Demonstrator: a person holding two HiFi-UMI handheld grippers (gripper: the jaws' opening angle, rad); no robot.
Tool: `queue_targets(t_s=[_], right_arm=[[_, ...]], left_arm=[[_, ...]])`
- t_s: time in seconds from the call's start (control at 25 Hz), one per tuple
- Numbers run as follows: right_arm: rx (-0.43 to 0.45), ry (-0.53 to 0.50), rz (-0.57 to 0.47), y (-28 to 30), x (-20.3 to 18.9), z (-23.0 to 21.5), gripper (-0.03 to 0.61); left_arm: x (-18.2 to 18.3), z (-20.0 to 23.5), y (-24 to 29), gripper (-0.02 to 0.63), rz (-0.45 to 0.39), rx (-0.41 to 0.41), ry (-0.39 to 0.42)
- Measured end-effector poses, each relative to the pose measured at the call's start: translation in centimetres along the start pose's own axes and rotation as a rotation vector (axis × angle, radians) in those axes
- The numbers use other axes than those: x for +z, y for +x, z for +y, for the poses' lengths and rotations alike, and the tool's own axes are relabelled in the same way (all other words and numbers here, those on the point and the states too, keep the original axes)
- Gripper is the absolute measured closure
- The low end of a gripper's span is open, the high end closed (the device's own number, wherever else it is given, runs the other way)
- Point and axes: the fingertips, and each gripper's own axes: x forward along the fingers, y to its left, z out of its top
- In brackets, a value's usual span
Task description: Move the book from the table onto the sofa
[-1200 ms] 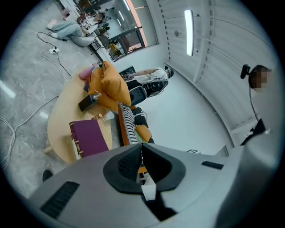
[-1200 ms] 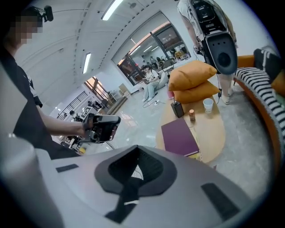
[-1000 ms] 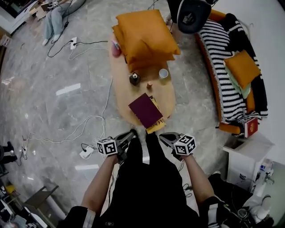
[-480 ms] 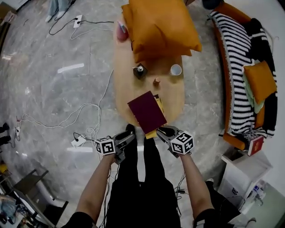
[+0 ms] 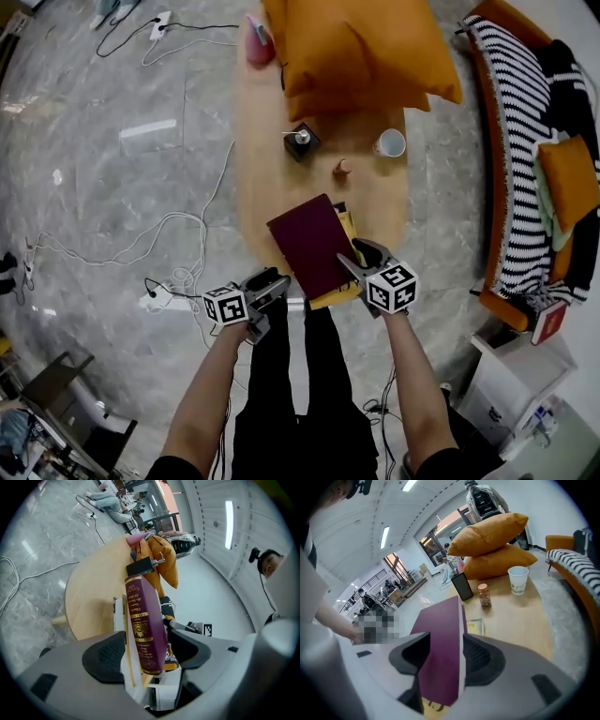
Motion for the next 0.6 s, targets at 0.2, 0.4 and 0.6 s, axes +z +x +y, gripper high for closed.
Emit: queue_targets(t_s=[0.2, 0.4, 0.6], right_arm=[[0.026, -0.036, 0.043, 1.6, -1.0, -0.6, 0.37], [0.036, -0.022, -0.002, 1.5, -1.5, -0.2, 0.371], [0.068, -0.038, 0.006, 2.0, -2.1, 1.3, 0.371]], left_arm=[[0.8, 1.2, 1.6, 0.316, -0.006, -0.028, 0.002], [0.5, 1.4, 2.5, 0.316, -0.017, -0.054, -0.021], [-0.5, 0.9, 3.3, 0.316, 0.002, -0.094, -0.055]])
